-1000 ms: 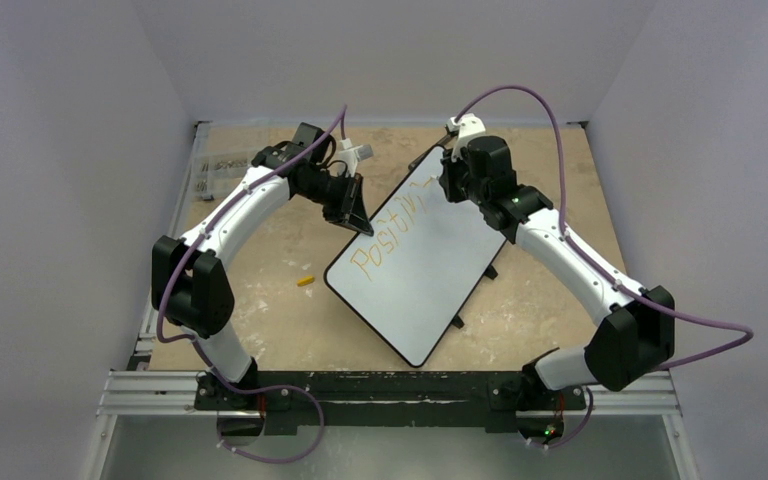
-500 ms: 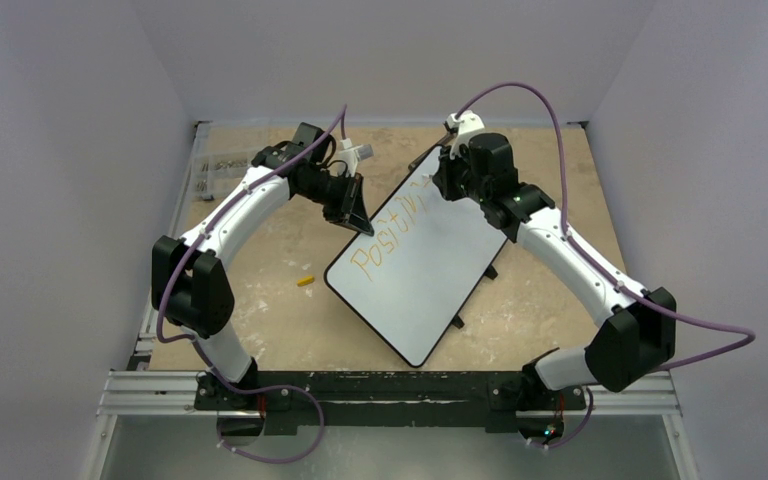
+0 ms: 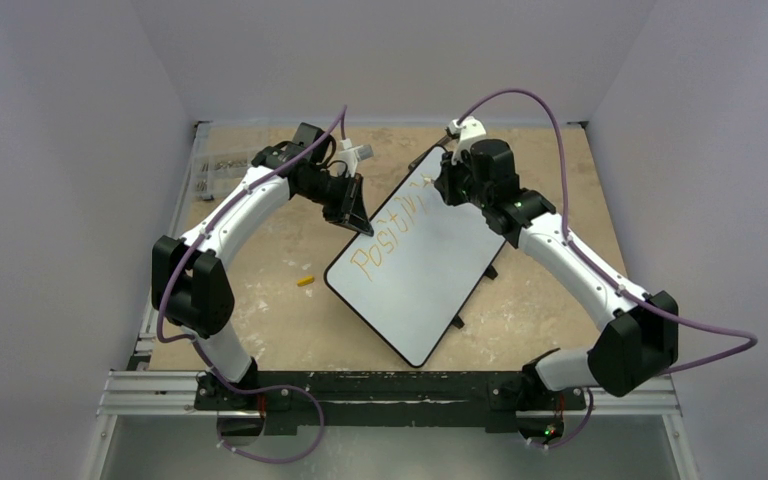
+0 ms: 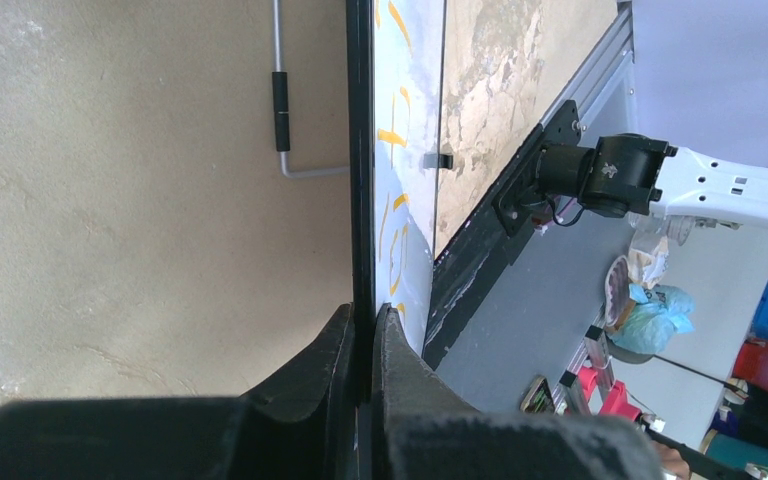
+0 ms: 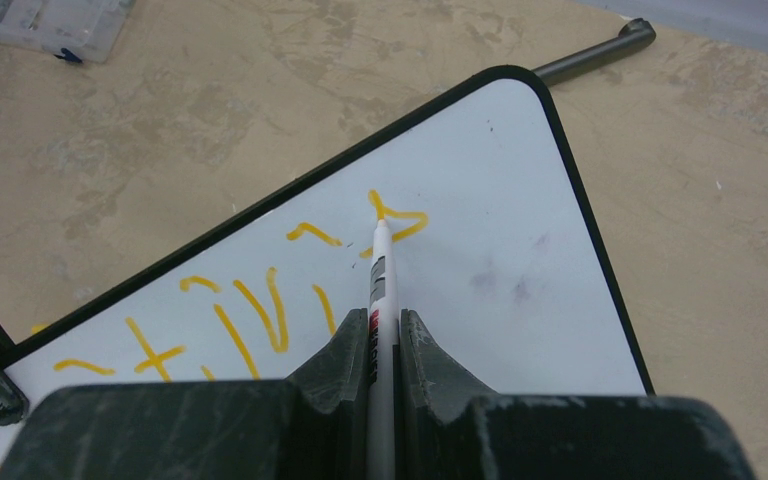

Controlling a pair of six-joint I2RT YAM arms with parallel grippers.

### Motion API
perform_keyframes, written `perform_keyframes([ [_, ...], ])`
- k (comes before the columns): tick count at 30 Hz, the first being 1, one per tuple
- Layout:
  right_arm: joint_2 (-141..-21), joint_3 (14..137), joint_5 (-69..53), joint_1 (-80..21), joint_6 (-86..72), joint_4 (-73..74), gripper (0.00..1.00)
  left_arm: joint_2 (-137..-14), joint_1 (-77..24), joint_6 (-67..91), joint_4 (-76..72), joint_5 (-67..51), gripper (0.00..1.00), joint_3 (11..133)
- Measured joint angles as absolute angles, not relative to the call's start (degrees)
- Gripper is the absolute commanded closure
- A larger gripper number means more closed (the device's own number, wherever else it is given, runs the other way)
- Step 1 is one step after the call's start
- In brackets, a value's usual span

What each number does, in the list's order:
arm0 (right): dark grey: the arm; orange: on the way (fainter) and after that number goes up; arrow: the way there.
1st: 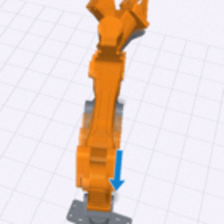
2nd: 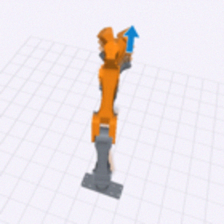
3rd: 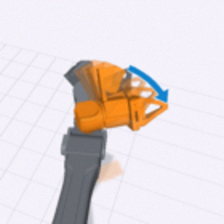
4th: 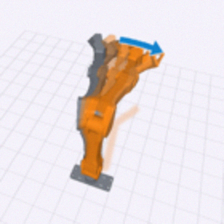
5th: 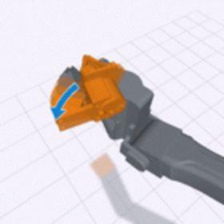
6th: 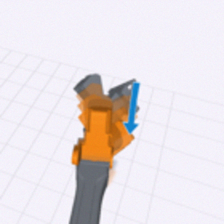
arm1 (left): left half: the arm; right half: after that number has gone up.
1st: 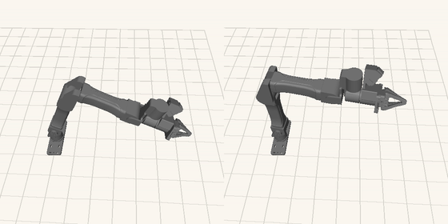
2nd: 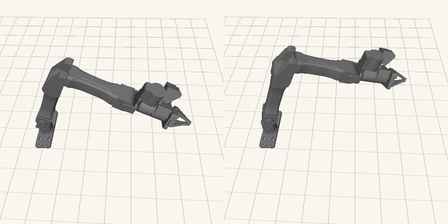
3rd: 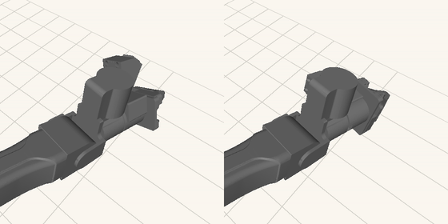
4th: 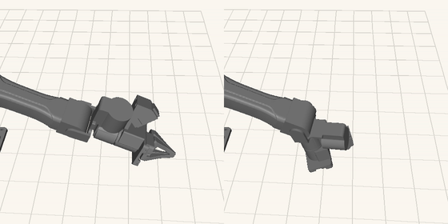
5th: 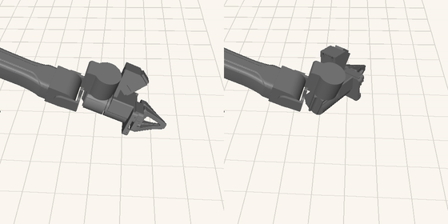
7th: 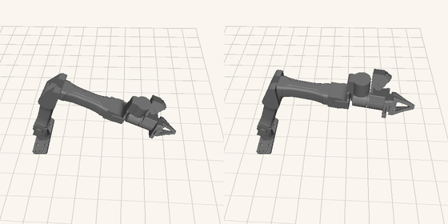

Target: Write a sentence on the whiteboard

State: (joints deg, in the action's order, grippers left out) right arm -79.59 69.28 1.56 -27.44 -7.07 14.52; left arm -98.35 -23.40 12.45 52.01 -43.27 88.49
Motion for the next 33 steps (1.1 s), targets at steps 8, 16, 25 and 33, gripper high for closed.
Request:
perform_keyframes([
  [8,-75.11,63.64,1.58,-27.44,-7.7,14.98,1.0,-98.35,-23.4,12.45,51.99,-43.31,1.0,88.49],
  [16,-73.69,61.76,2.59,-27.44,-8.1,15.42,1.0,-98.35,-23.4,12.43,51.99,-43.31,1.0,88.49],
  [25,-74.81,62.41,5.61,-27.42,-7.81,15.99,1.0,-98.35,-23.4,12.45,51.99,-43.27,1.0,88.49],
  [33,-77.47,65.93,7.01,-27.42,-6.92,16.58,1.0,-98.35,-23.4,12.45,51.99,-43.31,1.0,88.49],
])
